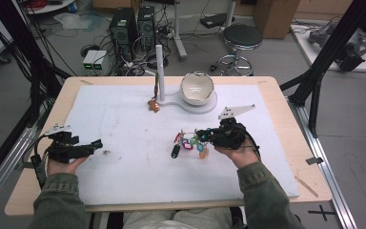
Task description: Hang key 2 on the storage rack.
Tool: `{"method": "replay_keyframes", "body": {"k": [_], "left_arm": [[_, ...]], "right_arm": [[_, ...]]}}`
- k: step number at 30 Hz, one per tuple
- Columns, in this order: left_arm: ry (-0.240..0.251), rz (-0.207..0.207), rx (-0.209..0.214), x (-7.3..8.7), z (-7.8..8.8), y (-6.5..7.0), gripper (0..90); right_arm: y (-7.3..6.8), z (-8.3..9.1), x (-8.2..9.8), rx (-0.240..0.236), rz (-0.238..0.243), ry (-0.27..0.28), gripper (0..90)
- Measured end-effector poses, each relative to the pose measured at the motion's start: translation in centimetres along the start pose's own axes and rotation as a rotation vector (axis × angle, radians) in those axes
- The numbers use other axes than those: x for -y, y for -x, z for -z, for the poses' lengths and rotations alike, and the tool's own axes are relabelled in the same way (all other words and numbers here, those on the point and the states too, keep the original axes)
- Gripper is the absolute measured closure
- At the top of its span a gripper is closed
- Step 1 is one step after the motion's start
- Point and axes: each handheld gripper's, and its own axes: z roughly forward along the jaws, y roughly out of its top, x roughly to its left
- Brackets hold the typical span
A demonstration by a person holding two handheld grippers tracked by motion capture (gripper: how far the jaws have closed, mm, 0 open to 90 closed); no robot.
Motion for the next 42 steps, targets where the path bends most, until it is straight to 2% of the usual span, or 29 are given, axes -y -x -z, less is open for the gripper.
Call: {"method": "replay_keyframes", "body": {"k": [8, 22, 26, 33, 42], "left_arm": [[0.004, -0.001, 0.003, 0.0, 0.0, -0.1, 1.7], [0.004, 0.003, 0.011, 0.0, 0.0, -0.2, 1.7], [0.003, 0.004, 0.013, 0.0, 0.0, -0.2, 1.6], [0.003, 0.007, 0.017, 0.0, -0.1, -0.3, 1.7], [0.010, 0.015, 0.021, 0.0, 0.1, -0.4, 1.7]], "right_arm": [[0.3, 0.3, -2.3, -0.012, -0.024, 0.022, 83.9], [0.4, 0.4, -7.0, -0.019, -0.025, 0.044, 83.8], [0.3, 0.2, -8.2, -0.007, -0.012, 0.034, 83.8], [0.2, -0.2, -10.4, -0.011, -0.017, 0.044, 83.8], [0.3, -0.7, -13.0, 0.006, -0.017, 0.052, 83.8]]}}
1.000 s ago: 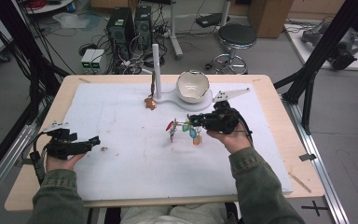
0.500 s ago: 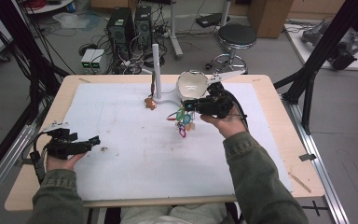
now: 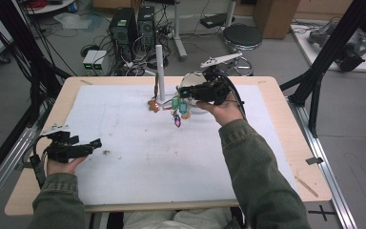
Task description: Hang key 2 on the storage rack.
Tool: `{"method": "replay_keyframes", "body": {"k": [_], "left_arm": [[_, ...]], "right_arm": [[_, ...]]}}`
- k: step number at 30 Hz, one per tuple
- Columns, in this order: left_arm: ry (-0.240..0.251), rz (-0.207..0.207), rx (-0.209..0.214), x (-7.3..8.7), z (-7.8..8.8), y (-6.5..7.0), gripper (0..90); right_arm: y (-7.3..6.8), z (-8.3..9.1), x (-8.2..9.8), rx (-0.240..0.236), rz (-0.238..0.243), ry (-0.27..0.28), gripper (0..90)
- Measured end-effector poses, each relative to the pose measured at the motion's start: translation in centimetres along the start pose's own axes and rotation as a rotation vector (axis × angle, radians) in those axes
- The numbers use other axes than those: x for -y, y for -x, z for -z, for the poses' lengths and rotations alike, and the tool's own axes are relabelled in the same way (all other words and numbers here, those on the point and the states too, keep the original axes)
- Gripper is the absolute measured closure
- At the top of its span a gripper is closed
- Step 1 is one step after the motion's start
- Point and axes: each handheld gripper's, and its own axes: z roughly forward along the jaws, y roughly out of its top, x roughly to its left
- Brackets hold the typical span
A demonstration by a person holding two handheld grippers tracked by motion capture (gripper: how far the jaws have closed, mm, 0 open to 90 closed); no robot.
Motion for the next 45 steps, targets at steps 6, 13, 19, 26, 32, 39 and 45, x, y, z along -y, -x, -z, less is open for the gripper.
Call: {"method": "replay_keyframes", "body": {"k": [6, 13, 19, 26, 32, 39, 45], "left_arm": [[0.002, 0.003, 0.002, 0.0, 0.0, -0.1, 1.7], [-0.002, 0.000, 0.005, 0.0, -0.2, -0.1, 1.7], [-0.008, -0.001, 0.011, 0.0, -0.3, -0.1, 1.7], [-0.001, 0.008, 0.017, 0.0, -0.3, -0.1, 1.7], [0.002, 0.013, 0.021, -0.1, -0.2, -0.3, 1.7], [0.004, 0.018, 0.025, -0.1, -0.2, -0.4, 1.7], [0.006, 0.024, 0.029, -0.1, -0.3, -0.4, 1.7]], "right_arm": [[0.7, -0.4, -1.4, 0.003, -0.014, 0.006, 83.8], [1.4, -0.4, -3.2, 0.018, -0.021, 0.005, 83.8], [2.1, -0.7, -4.7, 0.025, -0.033, 0.011, 83.8], [2.7, -1.3, -6.3, 0.042, -0.039, 0.006, 83.8], [3.0, -1.8, -7.2, 0.044, -0.060, 0.007, 83.7], [3.3, -2.6, -8.4, 0.062, -0.080, -0.004, 83.8], [3.6, -3.4, -9.3, 0.089, -0.108, -0.020, 83.8]]}}
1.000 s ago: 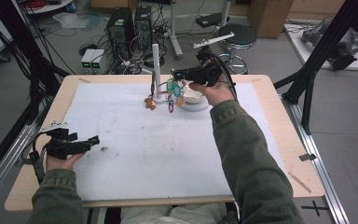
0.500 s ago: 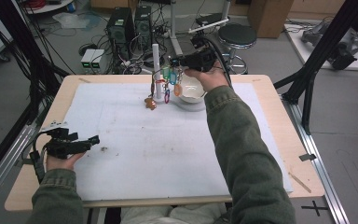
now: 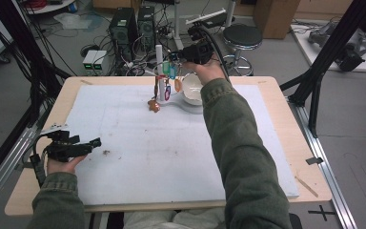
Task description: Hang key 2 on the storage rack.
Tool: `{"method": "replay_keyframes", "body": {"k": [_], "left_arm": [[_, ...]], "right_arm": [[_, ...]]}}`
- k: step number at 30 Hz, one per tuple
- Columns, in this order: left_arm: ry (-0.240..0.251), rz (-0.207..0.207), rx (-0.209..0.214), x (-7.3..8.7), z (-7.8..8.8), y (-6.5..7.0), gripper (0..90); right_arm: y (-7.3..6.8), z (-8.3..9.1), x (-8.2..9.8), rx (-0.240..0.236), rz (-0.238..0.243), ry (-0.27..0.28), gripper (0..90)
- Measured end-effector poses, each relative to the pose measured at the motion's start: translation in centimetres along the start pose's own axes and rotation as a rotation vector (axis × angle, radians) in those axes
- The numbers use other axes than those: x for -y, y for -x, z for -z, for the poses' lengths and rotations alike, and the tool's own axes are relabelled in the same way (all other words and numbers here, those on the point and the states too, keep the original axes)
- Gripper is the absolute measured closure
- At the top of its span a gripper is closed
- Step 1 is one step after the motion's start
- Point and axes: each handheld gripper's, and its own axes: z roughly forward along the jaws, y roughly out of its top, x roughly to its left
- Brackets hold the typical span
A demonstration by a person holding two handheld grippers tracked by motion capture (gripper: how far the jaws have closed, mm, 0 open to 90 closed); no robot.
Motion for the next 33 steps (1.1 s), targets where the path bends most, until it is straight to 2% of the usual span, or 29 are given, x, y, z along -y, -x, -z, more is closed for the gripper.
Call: {"method": "replay_keyframes", "body": {"k": [12, 17, 21, 33], "left_arm": [[0.002, 0.004, 0.003, 0.0, 0.1, -0.1, 1.7], [0.011, 0.011, 0.009, 0.0, 0.1, -0.1, 1.7], [0.009, 0.012, 0.012, 0.0, 0.1, -0.1, 1.6], [0.006, 0.009, 0.005, 0.0, -0.1, -0.2, 1.7]], "right_arm": [[0.7, -1.8, -1.1, 0.048, -0.047, -0.025, 83.7], [1.6, -2.6, -1.0, 0.072, -0.066, -0.031, 83.7], [2.2, -3.1, -1.0, 0.072, -0.088, -0.027, 83.7], [2.8, -4.6, -0.8, 0.094, -0.100, -0.029, 83.7]]}}
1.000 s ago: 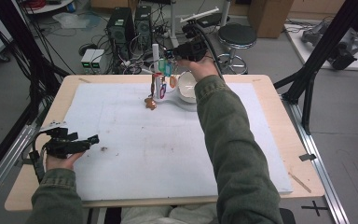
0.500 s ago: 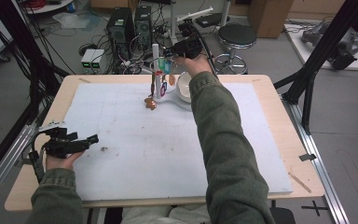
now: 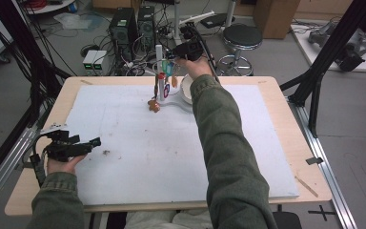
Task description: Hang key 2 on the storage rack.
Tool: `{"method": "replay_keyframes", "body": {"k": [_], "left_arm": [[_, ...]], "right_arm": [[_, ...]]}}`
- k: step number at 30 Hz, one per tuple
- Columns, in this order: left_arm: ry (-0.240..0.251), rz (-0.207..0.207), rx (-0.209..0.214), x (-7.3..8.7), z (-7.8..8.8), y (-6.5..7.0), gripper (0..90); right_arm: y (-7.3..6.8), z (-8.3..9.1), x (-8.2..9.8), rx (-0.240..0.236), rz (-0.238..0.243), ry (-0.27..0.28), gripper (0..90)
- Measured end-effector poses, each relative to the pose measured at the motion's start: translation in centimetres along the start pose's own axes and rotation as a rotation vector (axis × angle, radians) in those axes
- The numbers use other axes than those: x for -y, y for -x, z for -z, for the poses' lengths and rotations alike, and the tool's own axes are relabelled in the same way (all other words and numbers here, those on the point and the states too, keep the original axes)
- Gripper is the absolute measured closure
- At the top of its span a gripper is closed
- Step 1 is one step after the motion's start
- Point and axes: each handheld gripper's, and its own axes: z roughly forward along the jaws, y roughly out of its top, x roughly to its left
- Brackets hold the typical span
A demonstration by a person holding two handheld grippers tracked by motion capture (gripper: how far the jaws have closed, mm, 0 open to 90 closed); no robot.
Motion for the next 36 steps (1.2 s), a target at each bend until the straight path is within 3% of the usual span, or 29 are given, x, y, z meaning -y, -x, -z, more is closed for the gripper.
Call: {"method": "replay_keyframes", "body": {"k": [16, 26, 28, 33, 36], "left_arm": [[-0.006, -0.006, 0.000, 0.0, 0.0, 0.0, 1.7], [-0.007, -0.005, -0.002, 0.0, 0.1, -0.1, 1.7], [-0.007, -0.004, -0.003, 0.0, 0.1, -0.1, 1.7], [-0.011, -0.008, -0.001, 0.0, 0.1, 0.0, 1.7], [-0.010, -0.010, -0.002, 0.0, 0.1, 0.0, 1.7]], "right_arm": [[0.6, -2.5, 1.2, 0.016, -0.040, -0.004, 83.7], [0.7, -2.5, 1.4, 0.028, -0.054, 0.010, 82.3], [0.6, -2.4, 1.4, 0.030, -0.054, 0.014, 75.5], [0.5, -1.7, 1.4, 0.066, -0.061, 0.030, 48.9], [0.6, -1.3, 1.4, 0.089, -0.059, 0.011, 31.6]]}}
